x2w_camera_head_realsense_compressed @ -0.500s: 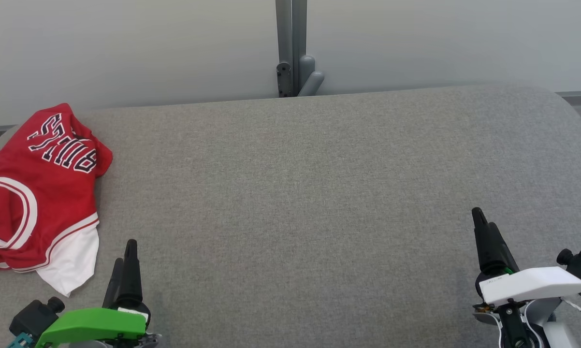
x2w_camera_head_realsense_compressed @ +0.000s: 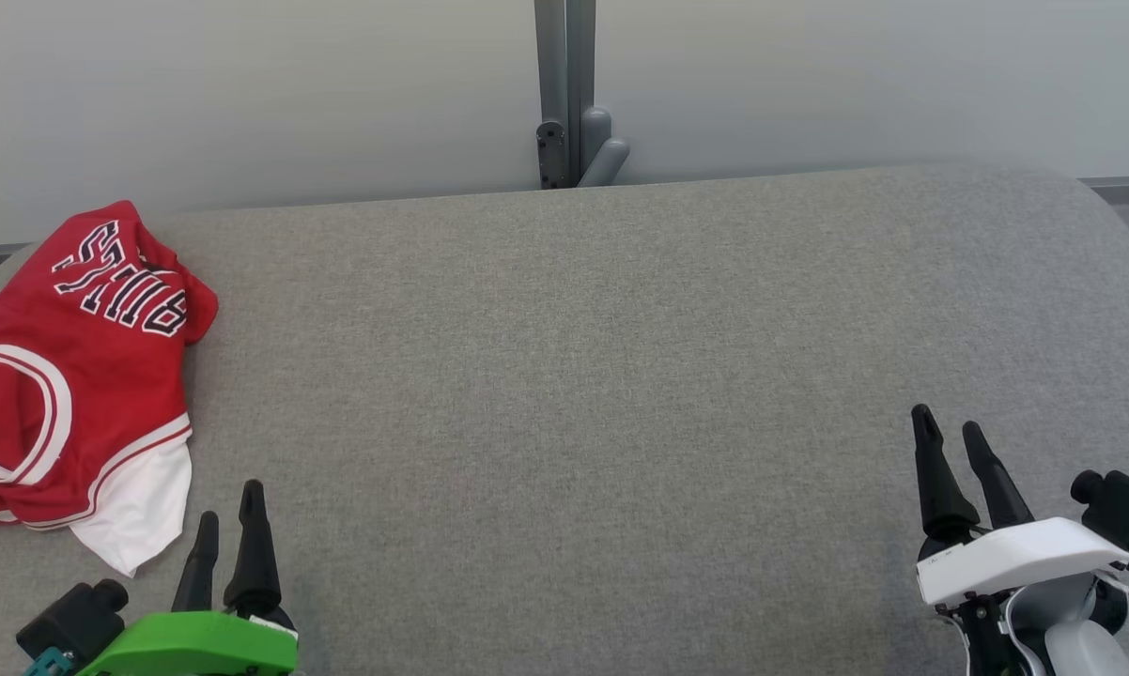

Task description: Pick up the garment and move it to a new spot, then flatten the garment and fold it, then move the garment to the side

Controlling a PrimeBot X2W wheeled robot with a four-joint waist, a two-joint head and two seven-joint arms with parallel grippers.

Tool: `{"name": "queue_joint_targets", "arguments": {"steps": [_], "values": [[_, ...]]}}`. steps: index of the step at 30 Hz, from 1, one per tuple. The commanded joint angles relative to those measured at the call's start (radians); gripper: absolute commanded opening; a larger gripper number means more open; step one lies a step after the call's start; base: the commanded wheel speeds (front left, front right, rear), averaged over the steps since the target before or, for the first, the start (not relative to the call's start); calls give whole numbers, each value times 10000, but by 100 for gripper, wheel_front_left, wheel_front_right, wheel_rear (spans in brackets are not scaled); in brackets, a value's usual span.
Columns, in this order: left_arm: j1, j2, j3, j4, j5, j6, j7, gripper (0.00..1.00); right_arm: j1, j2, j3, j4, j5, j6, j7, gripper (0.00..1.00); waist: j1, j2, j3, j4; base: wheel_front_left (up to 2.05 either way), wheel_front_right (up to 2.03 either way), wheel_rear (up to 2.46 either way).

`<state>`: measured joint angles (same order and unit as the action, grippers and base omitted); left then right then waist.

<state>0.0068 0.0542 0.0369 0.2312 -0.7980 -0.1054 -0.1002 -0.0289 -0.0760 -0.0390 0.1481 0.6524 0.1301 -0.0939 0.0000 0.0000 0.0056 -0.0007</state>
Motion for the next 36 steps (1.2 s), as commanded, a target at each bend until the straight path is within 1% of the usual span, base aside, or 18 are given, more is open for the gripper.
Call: {"name": "queue_joint_targets", "arguments": {"steps": [1, 2, 3, 4, 21, 36], "values": [[2, 81, 109, -110, 468, -46, -133, 100, -62, -122, 39, -57, -480, 5, -147, 100, 0, 0, 2, 6, 0, 0, 0], [2, 81, 109, -110, 468, -46, -133, 100, -62, -122, 39, -57, -480, 5, -147, 100, 0, 0, 2, 6, 0, 0, 0], [43, 81, 160, -135, 743, -84, -189, 100, -67, -146, 48, -47, -752, 5, -208, 100, 0, 0, 7, 8, 0, 0, 0], [43, 81, 160, -135, 743, -84, -189, 100, -67, -146, 48, -47, -752, 5, -208, 100, 0, 0, 7, 8, 0, 0, 0], [395, 67, 229, -478, 2981, -234, -653, 100, -38, -238, 44, 115, -2733, 6, -684, 100, 0, 0, 51, 20, 0, 0, 0], [650, 170, 135, -594, 4431, -256, -997, 100, -20, -315, 7, 159, -4124, 7, -1047, 100, 0, 0, 49, 3, 0, 0, 0]]}}
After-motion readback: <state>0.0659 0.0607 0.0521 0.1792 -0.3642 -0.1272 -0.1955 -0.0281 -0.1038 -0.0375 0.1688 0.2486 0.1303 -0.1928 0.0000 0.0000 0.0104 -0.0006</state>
